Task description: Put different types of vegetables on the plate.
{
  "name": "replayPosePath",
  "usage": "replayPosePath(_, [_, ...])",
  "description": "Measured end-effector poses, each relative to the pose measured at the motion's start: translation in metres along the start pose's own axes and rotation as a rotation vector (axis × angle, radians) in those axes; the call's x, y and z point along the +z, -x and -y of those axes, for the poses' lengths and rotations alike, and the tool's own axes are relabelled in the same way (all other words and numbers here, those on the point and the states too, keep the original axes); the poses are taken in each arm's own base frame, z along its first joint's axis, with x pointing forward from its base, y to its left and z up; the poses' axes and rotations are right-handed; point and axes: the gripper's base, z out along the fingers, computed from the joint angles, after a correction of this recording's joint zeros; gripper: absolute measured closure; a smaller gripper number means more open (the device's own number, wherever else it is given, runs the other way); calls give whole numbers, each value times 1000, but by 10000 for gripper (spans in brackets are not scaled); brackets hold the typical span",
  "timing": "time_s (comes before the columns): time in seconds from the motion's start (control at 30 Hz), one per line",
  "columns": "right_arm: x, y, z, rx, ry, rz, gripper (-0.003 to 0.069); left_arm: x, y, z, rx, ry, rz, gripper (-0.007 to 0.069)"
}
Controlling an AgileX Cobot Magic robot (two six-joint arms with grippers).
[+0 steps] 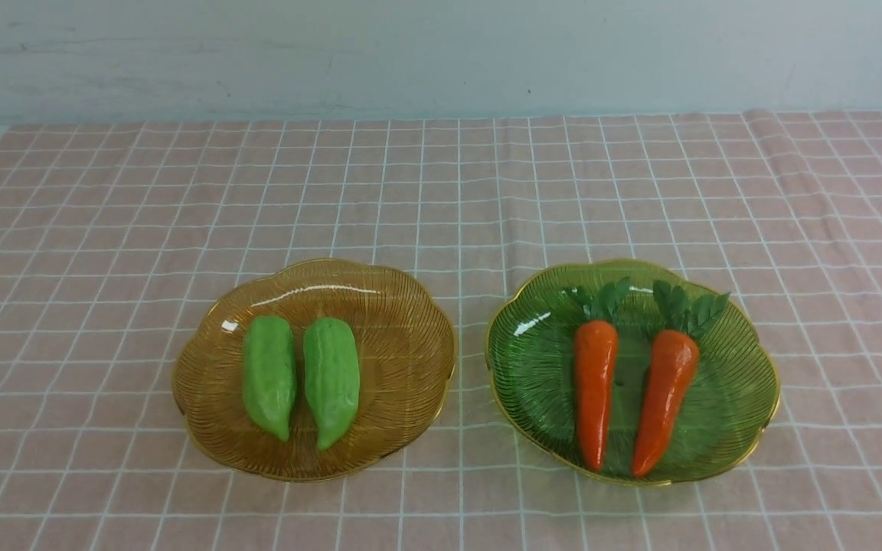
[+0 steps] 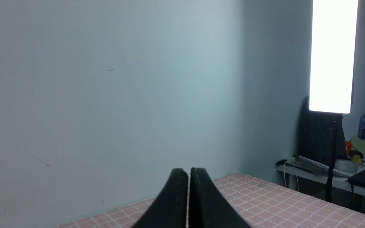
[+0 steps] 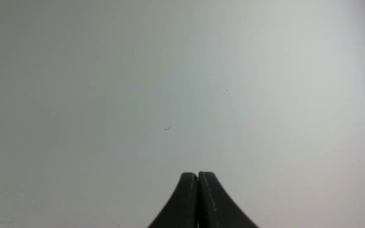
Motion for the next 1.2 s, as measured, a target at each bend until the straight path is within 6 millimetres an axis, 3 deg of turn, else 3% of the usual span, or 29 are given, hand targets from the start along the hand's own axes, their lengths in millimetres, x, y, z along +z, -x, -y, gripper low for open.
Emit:
replayPosePath(0.27, [0, 0, 0, 0, 0, -3, 674, 9, -33, -1, 121, 70, -83, 628])
replayPosePath(0.57, [0, -1, 0, 0, 0, -5, 674, 15, -99, -17, 185, 348, -248, 628])
replayPosePath(0.73, [0, -2, 0, 0, 0, -7, 674, 11, -127, -26, 179, 452, -329, 628])
replayPosePath(0.83, [0, -2, 0, 0, -1, -8, 674, 4, -159, -35, 161, 549, -426, 628])
replayPosePath(0.93, [0, -2, 0, 0, -1, -8, 674, -1, -176, -38, 148, 593, -479, 628])
replayPosePath(1.2, [0, -2, 0, 0, 0, -13, 674, -5, -181, -40, 174, 617, -535, 628])
